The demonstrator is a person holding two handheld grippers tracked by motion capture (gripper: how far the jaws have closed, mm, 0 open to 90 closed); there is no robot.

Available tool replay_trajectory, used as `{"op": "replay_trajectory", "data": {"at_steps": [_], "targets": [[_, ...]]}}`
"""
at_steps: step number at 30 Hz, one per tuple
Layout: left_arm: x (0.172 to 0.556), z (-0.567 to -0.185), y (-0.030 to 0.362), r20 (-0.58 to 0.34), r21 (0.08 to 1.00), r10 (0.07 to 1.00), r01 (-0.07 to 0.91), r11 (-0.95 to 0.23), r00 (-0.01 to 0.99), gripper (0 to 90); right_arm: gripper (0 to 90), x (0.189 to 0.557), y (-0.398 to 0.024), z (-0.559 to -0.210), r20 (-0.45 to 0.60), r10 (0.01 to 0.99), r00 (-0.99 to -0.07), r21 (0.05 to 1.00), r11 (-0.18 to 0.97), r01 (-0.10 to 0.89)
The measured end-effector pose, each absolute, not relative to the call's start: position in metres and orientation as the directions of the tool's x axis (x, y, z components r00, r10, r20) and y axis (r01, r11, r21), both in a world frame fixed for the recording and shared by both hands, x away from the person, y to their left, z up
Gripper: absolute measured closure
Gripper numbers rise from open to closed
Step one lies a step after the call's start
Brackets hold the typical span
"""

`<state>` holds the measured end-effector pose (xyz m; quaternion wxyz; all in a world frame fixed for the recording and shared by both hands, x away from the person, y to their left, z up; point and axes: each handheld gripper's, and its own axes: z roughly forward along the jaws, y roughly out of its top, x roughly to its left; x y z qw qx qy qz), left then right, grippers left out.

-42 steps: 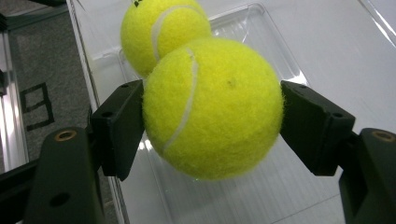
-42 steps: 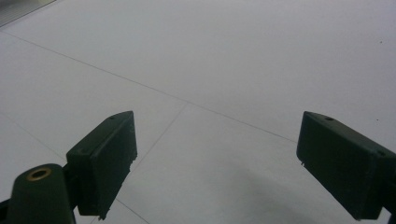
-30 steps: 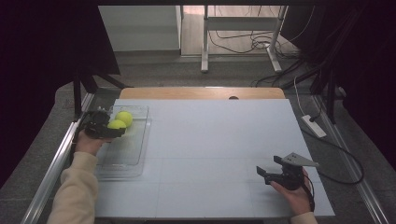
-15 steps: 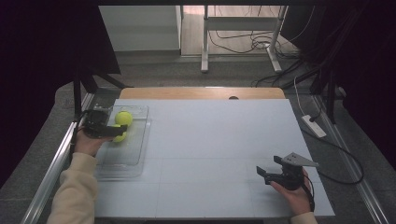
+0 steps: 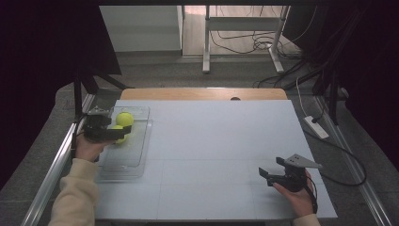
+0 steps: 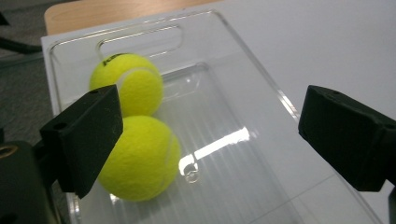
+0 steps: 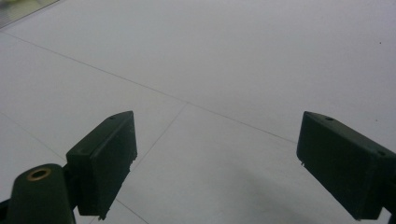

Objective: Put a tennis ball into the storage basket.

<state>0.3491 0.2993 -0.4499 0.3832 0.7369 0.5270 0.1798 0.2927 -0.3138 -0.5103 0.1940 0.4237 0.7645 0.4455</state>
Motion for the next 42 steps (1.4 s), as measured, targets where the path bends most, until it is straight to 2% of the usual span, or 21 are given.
{"op": "replay_trajectory", "data": {"at_steps": [22, 42], "targets": [[0.312, -0.442, 0.262, -0.169, 0.831, 0.843, 0.533, -0.156, 0.510, 8.0, 12.3, 0.287, -0.327, -0.507, 0.095, 0.833, -0.546, 0.854, 0.213, 0.475], [0.270, -0.472, 0.225, -0.155, 0.866, 0.762, 0.458, -0.201, 0.628, 7.3, 12.3, 0.290, -0.325, -0.505, 0.094, 0.828, -0.552, 0.856, 0.215, 0.469]]}}
